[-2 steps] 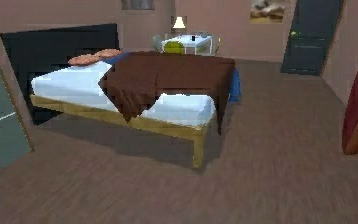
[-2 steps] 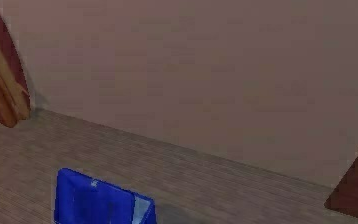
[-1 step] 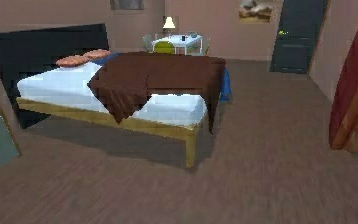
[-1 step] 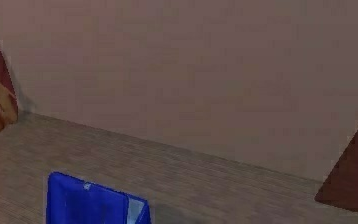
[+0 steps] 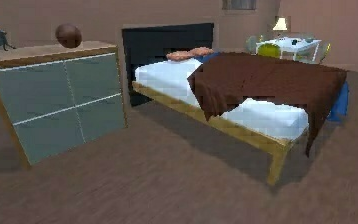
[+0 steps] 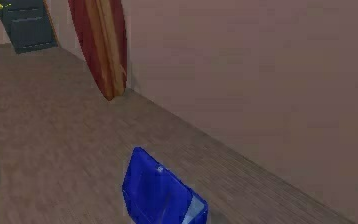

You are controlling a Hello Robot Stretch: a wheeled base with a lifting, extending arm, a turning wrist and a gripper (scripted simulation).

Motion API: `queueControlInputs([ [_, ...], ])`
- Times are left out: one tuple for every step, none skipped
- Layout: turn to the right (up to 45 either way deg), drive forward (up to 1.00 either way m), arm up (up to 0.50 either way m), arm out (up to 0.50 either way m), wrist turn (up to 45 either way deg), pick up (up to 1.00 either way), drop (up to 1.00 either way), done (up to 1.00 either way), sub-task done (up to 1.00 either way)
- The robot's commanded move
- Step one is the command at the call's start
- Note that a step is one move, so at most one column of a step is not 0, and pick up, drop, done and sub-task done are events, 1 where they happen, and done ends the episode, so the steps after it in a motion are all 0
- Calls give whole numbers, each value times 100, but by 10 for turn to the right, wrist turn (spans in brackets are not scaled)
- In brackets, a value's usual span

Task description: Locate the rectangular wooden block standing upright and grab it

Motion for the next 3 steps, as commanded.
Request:
queueControlInputs([
  [0,20,0,0,0,0,0,0,0],
  [330,0,0,0,0,0,0,0,0],
  [0,75,0,0,0,0,0,0,0],
])
